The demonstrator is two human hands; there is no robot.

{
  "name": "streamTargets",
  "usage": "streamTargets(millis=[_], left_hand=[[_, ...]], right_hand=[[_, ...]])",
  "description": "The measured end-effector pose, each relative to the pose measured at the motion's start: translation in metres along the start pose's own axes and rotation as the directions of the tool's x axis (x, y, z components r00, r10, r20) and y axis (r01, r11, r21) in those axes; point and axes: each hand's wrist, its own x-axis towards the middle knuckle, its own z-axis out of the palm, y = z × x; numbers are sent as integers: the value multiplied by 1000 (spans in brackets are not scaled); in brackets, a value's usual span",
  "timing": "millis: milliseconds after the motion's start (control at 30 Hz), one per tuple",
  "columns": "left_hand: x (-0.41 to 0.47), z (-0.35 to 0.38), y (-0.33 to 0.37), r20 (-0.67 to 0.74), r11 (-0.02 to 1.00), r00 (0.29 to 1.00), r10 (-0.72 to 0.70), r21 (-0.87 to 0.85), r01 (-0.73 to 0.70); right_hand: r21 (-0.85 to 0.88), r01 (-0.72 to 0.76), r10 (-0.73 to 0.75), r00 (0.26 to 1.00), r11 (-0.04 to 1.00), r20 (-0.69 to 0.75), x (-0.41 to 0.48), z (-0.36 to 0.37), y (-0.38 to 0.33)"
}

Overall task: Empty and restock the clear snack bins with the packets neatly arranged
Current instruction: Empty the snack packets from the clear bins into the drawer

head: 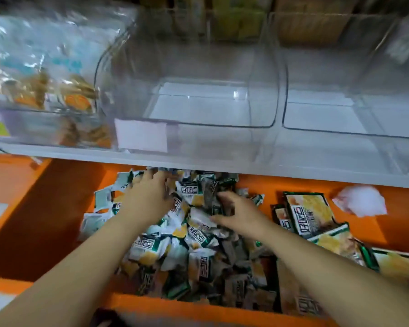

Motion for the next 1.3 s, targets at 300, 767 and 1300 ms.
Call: streamTargets(millis=[300,767,1300], left_hand=[[18,74,124,386,726,741,549,220,-652],[51,179,163,799,403,411,439,233,-885],[39,141,94,777,436,464,426,273,-857]], right_hand=[[-696,-15,229,949,718,215,-17,-68,126],[-784,-17,404,864,621,301,-24,-82,177],[-632,450,164,719,631,675,-50,-40,167]])
